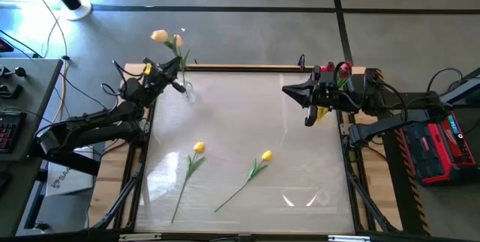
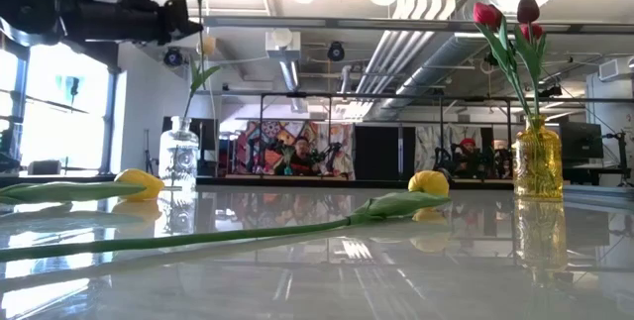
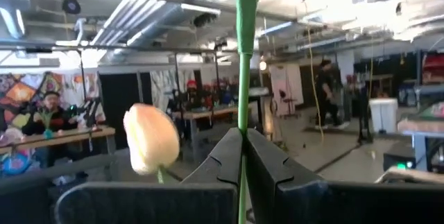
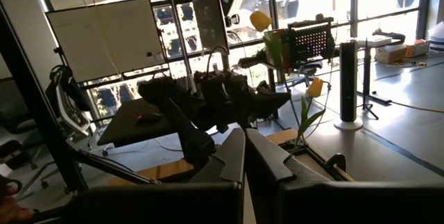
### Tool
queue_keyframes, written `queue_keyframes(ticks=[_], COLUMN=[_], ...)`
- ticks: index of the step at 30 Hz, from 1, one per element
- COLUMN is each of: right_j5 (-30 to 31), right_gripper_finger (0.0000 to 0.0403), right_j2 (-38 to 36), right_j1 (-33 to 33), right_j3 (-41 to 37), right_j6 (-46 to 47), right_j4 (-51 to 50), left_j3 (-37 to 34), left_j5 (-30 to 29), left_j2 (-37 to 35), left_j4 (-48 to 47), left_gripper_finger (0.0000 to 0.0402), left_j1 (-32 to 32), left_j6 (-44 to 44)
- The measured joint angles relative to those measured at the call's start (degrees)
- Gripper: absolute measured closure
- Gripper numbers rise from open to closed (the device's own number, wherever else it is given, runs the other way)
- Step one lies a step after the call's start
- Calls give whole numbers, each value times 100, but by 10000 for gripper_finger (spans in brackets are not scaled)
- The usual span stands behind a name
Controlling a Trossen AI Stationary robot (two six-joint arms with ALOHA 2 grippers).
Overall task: Sort flowers into vase by color
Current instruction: Put the light pink tulip into the transparent vase
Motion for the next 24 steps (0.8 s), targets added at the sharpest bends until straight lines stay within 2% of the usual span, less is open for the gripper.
queue_keyframes(ticks=[4, 12, 19, 24], right_j5=[0, 0, 1, 1], right_gripper_finger=[402, 402, 402, 402], right_j2=[0, 0, 0, 0], right_j1=[0, 0, 0, 0], right_j3=[0, 0, 0, 0], right_j6=[-1, -1, 0, 0], right_j4=[-1, -1, -1, -1], left_j3=[0, 0, 0, 91], left_j5=[-3, 65, -5, 11], left_j2=[30, 29, 19, -250], left_j4=[-162, -1071, -1146, -1289], left_gripper_finger=[402, 401, 401, 401], left_j1=[105, 299, 301, 297], left_j6=[42, -90, -248, -305])
